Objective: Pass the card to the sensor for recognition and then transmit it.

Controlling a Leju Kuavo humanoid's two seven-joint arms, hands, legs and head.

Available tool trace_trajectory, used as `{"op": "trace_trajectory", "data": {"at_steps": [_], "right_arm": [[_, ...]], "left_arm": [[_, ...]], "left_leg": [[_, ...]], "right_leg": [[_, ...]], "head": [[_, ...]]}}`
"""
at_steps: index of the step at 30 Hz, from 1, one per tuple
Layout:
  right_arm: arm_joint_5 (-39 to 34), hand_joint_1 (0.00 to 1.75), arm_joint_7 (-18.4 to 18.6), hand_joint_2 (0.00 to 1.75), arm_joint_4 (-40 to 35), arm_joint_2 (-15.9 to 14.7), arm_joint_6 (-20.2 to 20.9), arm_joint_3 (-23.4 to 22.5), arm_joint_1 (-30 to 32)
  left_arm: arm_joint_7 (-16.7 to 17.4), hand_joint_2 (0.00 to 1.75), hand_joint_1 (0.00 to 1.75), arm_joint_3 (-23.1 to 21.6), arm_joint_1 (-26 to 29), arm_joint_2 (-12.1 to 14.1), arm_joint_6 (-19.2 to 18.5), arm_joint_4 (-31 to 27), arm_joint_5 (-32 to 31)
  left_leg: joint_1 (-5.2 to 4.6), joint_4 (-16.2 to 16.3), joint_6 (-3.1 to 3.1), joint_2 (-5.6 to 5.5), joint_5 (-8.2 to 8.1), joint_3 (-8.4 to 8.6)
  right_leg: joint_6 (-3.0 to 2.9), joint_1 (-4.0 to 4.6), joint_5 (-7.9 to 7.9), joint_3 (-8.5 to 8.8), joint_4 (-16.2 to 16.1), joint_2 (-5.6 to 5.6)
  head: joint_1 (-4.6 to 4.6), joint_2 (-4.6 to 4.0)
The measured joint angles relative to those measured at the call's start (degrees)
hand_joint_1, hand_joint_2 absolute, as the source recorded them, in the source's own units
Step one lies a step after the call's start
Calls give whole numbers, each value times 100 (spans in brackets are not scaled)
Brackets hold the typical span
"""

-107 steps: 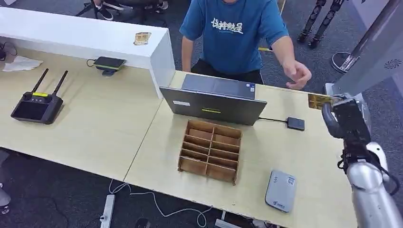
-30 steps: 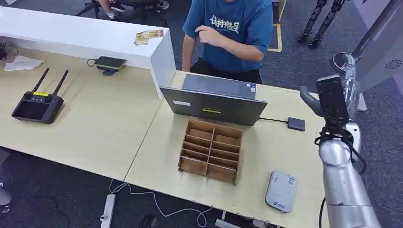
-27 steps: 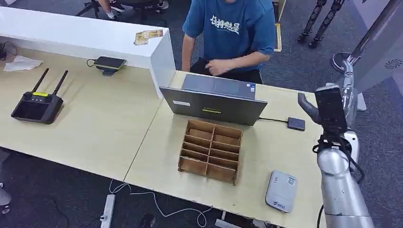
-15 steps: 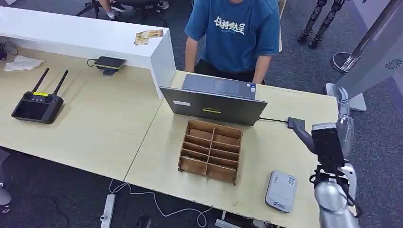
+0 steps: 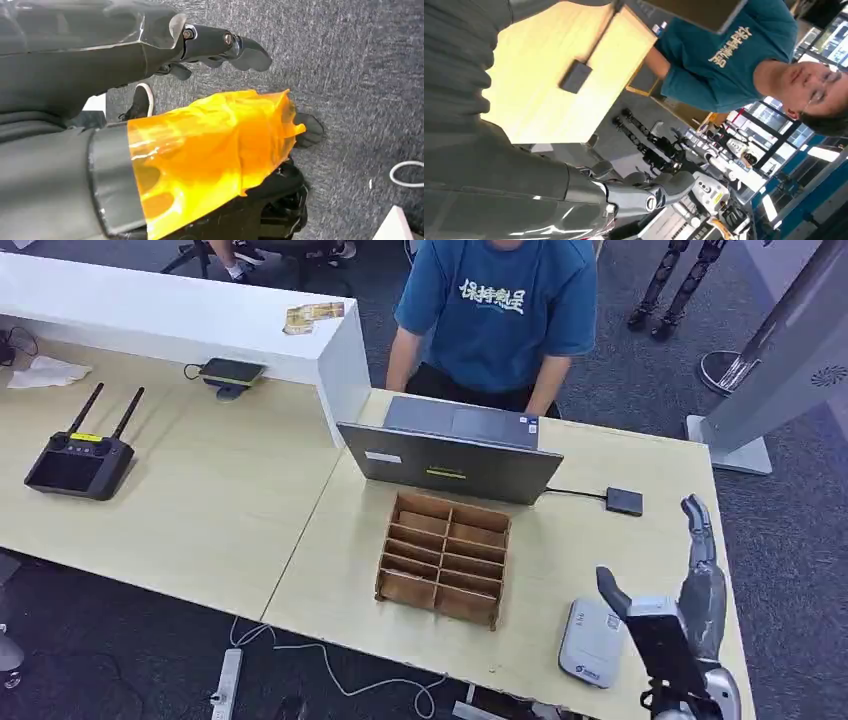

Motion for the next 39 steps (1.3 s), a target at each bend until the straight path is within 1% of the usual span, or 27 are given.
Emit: {"op": "trace_trajectory", "data": {"at_steps": [4,10,15,18,22,26,30,34,39], "right_arm": [[46,0,-22,175,-237,24,-129,131,567],[197,0,19,175,-385,79,-380,369,1001],[524,0,393,175,-381,105,-736,590,1207],[671,0,535,175,-348,129,-920,723,1293],[857,0,673,175,-214,177,-1052,927,1327],[885,0,769,175,-92,214,-1043,1091,1305],[890,0,811,175,109,265,-1052,1388,1219],[907,0,848,175,225,280,-1058,1510,1156],[1289,0,992,175,557,297,-1106,1905,951]], "left_arm": [[2,0,0,101,22,-15,24,-68,9],[2,0,0,205,39,-20,68,-87,85],[0,0,0,225,42,-20,129,-85,225],[-4,0,0,225,42,-22,153,-85,312],[-9,0,0,227,41,-22,190,-85,380],[-15,0,0,227,42,-22,197,-85,417],[-15,0,0,225,41,-22,197,-85,439],[-15,0,0,227,42,-24,197,-85,452],[-15,0,0,225,41,-24,199,-85,501]], "left_leg": [[0,0,2,1,-3,-1],[0,-1,2,5,-3,1],[0,0,2,6,-2,2],[0,0,2,6,-3,2],[1,0,2,7,-3,2],[1,-1,2,7,-3,1],[2,-1,2,7,-2,3],[2,-1,2,8,-2,3],[2,0,2,9,-2,3]], "right_leg": [[1,0,-6,0,0,0],[1,0,-7,1,0,1],[1,0,-7,2,0,1],[1,0,-7,2,0,3],[1,0,-7,1,0,3],[1,1,-7,2,0,3],[1,1,-7,2,0,3],[1,1,-7,3,0,5],[1,1,-7,3,0,5]], "head": [[0,0],[0,0],[0,0],[0,0],[0,0],[0,0],[0,0],[0,0],[0,0]]}}
